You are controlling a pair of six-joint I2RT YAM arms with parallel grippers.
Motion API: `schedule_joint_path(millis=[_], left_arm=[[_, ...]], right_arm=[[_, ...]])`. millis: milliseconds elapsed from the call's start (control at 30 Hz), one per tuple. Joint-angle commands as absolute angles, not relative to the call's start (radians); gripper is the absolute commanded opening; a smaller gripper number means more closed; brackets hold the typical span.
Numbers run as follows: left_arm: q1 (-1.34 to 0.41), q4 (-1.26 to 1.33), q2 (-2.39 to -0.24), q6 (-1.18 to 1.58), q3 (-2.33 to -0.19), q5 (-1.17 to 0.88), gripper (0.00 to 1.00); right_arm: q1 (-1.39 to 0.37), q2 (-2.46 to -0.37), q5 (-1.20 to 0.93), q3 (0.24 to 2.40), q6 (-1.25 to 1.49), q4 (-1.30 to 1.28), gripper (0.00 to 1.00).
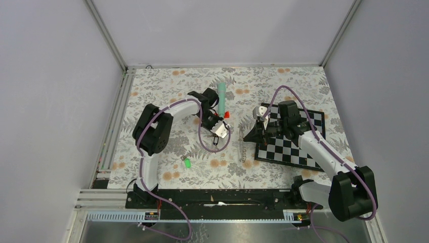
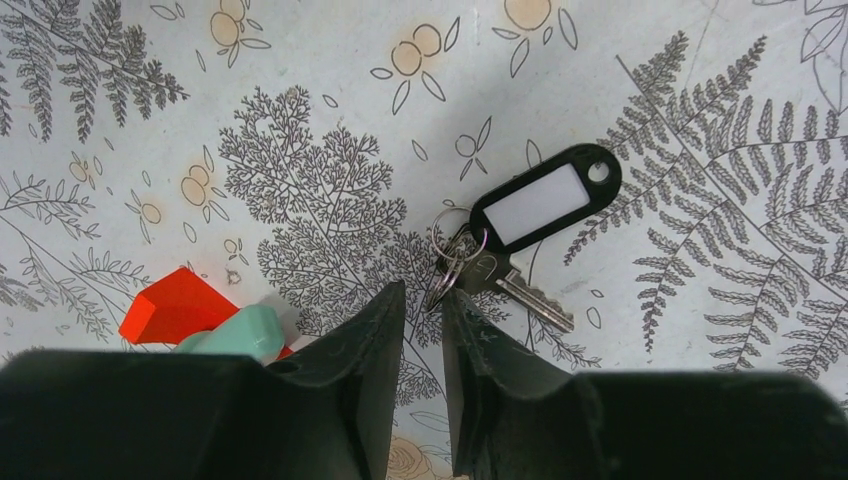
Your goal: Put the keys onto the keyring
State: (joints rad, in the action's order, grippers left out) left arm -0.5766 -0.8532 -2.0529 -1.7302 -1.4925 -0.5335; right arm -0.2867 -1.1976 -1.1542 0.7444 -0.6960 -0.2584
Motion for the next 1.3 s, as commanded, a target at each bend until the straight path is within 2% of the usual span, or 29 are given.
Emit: schedule_joint_path(millis=[0, 300, 367, 500, 700, 1000, 1133, 1267], left_arm=[[-0.590, -0.877, -2.062, -1.765, -1.523, -0.534, 0.26], [-0.598, -0.877, -2.066, -1.756, -1.525, -0.525, 0.18], [-0.599, -0.876, -2.063, -1.753, -1.525, -0.522, 0.14], [-0.598, -0.885, -2.052, -1.729, -1.538, -0.513, 0.00], [-0.565, -0.920, -2.014, -1.657, -1.574, -0.591, 0.00], [-0.503, -0.926, -1.867, -1.405, -1.532, -0.869, 0.00], [-0.503, -0.838, -1.765, -1.223, -1.478, -0.953, 0.00], [-0.504, -0.687, -1.659, -0.945, -1.434, -0.947, 0.00]], right_arm=[[-0.278, -1.183, -1.193, 0.743, -0.715, -0.252, 0.00], [-0.277, -1.185, -1.193, 0.740, -0.718, -0.252, 0.00], [-0.276, -1.186, -1.193, 0.740, -0.718, -0.252, 0.00], [-0.276, -1.187, -1.193, 0.740, -0.719, -0.252, 0.00], [-0.275, -1.184, -1.190, 0.745, -0.713, -0.248, 0.00], [-0.278, -1.197, -1.153, 0.766, -0.574, -0.167, 0.00], [-0.289, -1.215, -1.142, 0.778, -0.539, -0.149, 0.00], [-0.304, -1.236, -1.129, 0.776, -0.488, -0.106, 0.00]])
